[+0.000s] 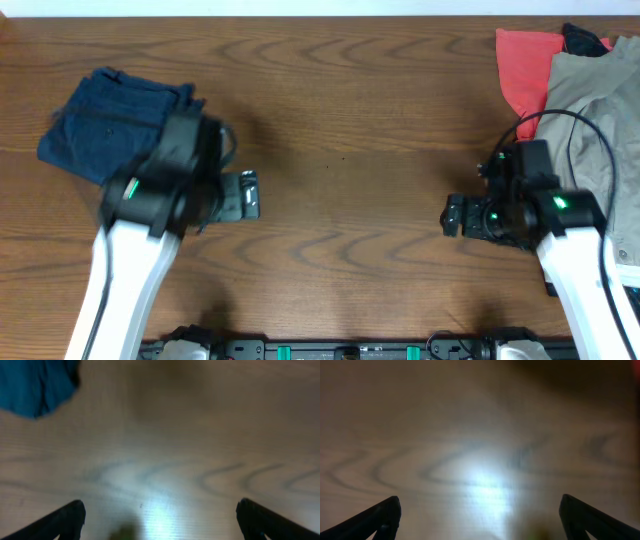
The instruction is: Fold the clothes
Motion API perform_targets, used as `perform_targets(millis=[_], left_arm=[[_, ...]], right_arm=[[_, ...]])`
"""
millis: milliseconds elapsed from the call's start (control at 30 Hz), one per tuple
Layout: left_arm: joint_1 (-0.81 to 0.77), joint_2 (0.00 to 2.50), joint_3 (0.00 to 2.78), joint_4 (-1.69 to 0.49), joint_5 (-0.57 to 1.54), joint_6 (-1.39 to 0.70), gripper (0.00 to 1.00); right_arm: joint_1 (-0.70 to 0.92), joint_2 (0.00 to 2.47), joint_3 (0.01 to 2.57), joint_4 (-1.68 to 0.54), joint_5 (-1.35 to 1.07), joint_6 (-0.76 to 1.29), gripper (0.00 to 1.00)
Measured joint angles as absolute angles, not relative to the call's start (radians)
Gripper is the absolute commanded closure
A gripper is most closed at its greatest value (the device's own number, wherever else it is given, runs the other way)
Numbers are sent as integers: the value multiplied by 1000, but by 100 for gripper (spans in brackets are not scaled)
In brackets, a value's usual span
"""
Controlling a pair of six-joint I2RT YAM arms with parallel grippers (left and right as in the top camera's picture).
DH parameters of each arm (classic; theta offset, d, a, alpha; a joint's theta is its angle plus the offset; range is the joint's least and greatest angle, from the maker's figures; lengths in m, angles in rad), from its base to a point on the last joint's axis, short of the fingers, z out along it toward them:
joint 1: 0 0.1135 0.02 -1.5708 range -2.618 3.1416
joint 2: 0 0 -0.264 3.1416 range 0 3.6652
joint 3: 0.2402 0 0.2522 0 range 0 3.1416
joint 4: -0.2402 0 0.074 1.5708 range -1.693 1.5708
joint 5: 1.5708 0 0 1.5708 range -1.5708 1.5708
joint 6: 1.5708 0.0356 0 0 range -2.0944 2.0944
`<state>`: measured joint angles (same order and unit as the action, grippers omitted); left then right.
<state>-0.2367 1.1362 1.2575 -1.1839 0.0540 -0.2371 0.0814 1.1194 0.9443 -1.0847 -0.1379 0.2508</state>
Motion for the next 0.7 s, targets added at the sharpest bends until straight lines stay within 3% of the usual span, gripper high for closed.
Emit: perform_targets(millis=[367,700], left_arm=[[-237,478,884,-889,18,-239,2],[-237,357,764,-901,-7,-240,2]], right_arm=[[81,691,949,-992,16,229,1],[81,654,949,-1098,59,228,1]])
